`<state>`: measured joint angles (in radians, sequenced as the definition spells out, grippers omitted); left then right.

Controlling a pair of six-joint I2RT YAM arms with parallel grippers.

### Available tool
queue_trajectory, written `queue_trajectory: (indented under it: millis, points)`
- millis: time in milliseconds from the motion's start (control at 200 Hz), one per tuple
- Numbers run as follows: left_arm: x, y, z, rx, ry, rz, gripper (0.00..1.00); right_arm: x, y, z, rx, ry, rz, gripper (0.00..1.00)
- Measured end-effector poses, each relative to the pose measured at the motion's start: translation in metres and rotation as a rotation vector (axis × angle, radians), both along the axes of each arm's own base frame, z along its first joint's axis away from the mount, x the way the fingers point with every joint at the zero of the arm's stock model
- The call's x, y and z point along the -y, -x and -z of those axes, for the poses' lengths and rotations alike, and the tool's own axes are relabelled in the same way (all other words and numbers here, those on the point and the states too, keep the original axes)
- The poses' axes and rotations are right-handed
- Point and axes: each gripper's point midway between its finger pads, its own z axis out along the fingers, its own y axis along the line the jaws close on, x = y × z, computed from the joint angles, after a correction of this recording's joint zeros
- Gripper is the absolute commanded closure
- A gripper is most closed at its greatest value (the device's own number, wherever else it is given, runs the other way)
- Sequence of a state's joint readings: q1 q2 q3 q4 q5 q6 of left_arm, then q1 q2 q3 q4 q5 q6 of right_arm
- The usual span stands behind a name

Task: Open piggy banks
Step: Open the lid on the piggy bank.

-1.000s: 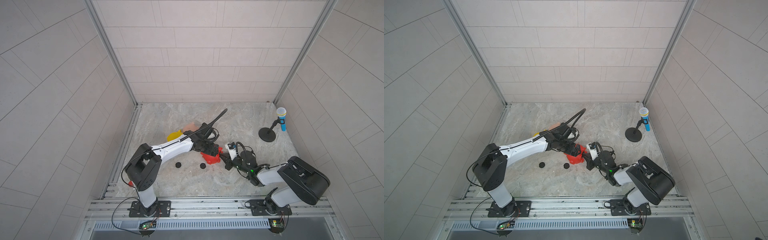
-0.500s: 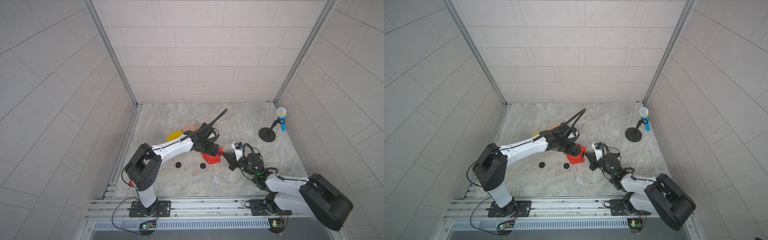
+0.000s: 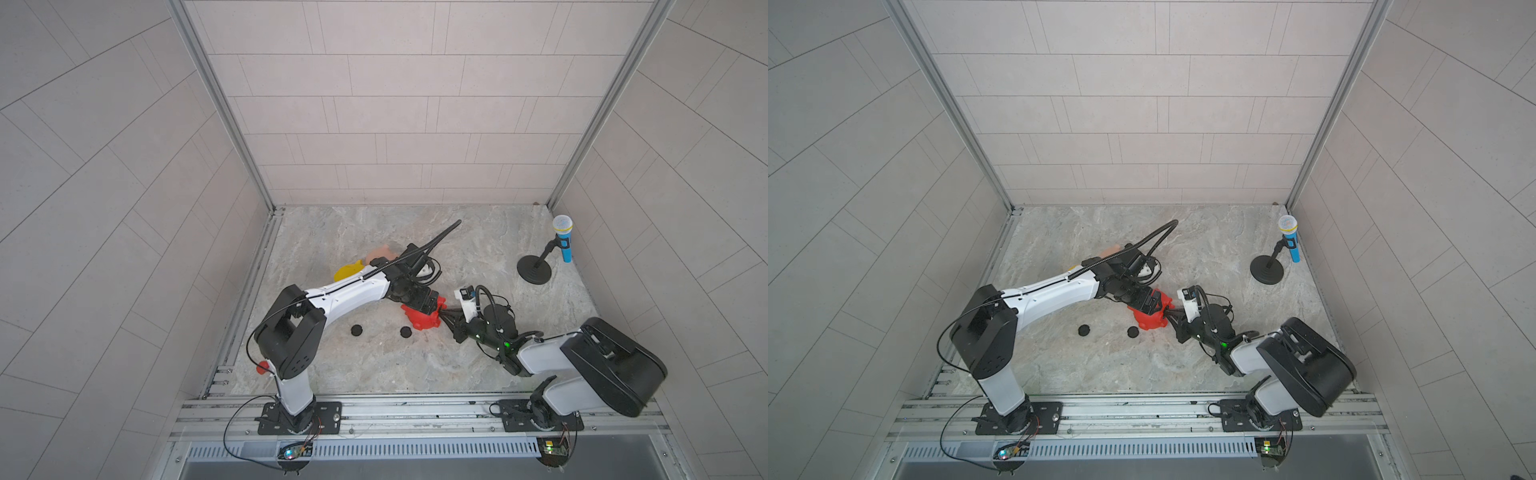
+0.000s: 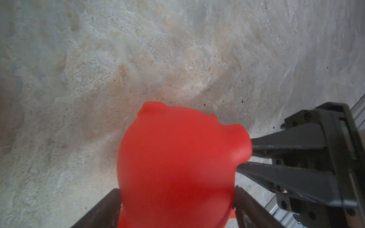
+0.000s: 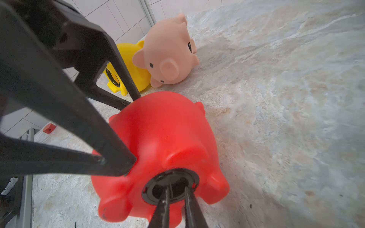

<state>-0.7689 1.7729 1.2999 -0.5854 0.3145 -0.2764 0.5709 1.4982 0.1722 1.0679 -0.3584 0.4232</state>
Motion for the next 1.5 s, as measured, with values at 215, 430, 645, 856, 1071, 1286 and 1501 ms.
queue_trajectory:
  millis: [215,430,645,856,1071,1286,1501]
  points:
    - [-0.003,-0.002,0.001,0.002,-0.016,-0.002,0.1,-0.006,-0.005,0.003,0.034,-0.042,0.007,0.83]
    - [-0.004,-0.004,0.001,-0.002,-0.014,0.009,0.1,-0.011,-0.005,-0.003,0.104,-0.019,0.004,0.88]
    - [-0.009,-0.007,0.0,-0.01,-0.02,0.029,0.1,-0.017,-0.008,-0.002,0.144,0.011,-0.016,1.0]
    - [-0.011,-0.005,0.0,-0.014,-0.029,0.065,0.11,-0.02,-0.004,-0.004,0.185,0.062,-0.028,1.0]
    - [-0.009,0.002,0.0,-0.049,-0.012,0.106,0.11,-0.021,0.017,-0.008,0.247,0.231,-0.071,1.0]
    - [-0.009,0.003,0.001,-0.051,-0.01,0.109,0.12,-0.024,0.03,-0.023,0.352,0.377,-0.127,1.0]
    - [-0.009,0.002,0.0,-0.052,-0.01,0.106,0.11,-0.02,0.033,-0.033,0.387,0.414,-0.123,1.0]
